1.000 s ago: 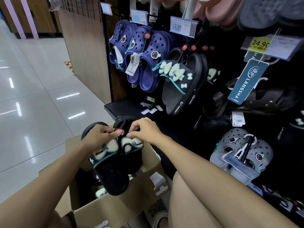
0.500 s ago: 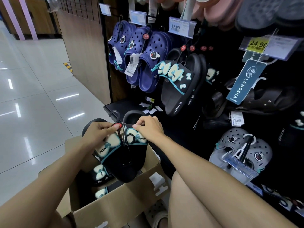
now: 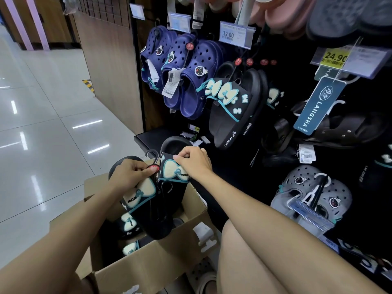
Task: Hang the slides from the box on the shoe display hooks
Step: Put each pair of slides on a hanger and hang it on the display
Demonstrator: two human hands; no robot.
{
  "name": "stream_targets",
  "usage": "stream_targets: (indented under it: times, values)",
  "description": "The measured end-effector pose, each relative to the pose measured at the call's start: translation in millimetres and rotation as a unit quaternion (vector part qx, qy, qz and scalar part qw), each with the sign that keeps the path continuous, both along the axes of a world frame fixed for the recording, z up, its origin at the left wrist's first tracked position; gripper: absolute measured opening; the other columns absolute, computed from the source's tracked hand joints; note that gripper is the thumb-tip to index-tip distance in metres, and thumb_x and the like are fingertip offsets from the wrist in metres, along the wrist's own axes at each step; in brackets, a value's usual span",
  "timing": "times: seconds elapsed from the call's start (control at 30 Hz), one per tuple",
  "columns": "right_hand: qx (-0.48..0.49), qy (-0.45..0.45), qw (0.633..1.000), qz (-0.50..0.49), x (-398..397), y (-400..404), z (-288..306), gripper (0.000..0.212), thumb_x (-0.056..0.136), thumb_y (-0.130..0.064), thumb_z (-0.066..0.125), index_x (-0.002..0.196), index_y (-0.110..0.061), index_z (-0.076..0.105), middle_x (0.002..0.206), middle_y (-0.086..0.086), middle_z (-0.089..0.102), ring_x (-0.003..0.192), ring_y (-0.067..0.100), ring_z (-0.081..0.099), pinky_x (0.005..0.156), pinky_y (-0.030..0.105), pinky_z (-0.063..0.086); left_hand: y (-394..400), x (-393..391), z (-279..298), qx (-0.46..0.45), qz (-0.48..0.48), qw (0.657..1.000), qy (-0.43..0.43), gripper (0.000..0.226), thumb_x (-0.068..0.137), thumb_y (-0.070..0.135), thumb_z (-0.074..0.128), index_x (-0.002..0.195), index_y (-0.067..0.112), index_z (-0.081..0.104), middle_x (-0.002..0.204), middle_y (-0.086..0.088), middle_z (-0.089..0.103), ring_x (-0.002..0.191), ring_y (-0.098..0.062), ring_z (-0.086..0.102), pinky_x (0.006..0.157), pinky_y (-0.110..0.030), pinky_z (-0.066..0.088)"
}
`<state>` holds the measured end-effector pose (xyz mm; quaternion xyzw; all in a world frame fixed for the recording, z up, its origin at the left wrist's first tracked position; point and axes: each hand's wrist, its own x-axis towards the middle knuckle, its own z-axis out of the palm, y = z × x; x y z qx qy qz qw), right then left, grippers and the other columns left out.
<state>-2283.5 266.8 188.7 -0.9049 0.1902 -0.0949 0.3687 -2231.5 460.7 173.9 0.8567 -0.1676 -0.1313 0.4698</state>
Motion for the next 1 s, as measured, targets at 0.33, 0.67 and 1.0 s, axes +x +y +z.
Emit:
stream_targets:
  times: [0.33, 0.67, 1.0]
  values:
    - [-0.003, -0.007, 1.000, -0.005, -1.7, 0.4, 4.1, 0.017, 0.089, -0.046, 0.065, 0.082, -0.030, 0.067, 0.098, -0.008, 0.067, 0.119, 0.017, 0.049, 0.098, 0.039, 0.044, -1.8, -4.0, 0.6, 0.060, 0.021, 0.996, -0.059, 0.040, 0.088, 0.047, 0.065, 0.060, 0.019, 0.063, 0.048, 0.000, 0.042, 0.048, -0.015, 0.039, 0.056, -0.028, 0.032]
    - [-0.054, -0.018, 0.997, 0.045, -3.0, 7.0, 1.9, 0.016, 0.086, -0.047, 0.067, 0.077, -0.034, 0.067, 0.097, -0.006, 0.068, 0.115, 0.015, 0.051, 0.101, 0.040, 0.039, -3.3, -10.3, 2.8, 0.127, 0.059, 0.983, -0.121, 0.042, 0.090, 0.052, 0.060, 0.062, 0.021, 0.057, 0.054, 0.002, 0.053, 0.059, -0.022, 0.054, 0.058, -0.033, 0.042]
    - [-0.093, 0.020, 0.994, 0.057, -4.4, 12.8, 2.9, 0.022, 0.090, -0.047, 0.064, 0.074, -0.031, 0.063, 0.099, 0.004, 0.067, 0.118, 0.020, 0.046, 0.098, 0.035, 0.034, -3.9, -16.1, 7.6, 0.136, 0.085, 0.970, -0.184, 0.035, 0.094, 0.054, 0.050, 0.076, 0.025, 0.058, 0.065, 0.002, 0.061, 0.069, -0.023, 0.060, 0.062, -0.037, 0.048]
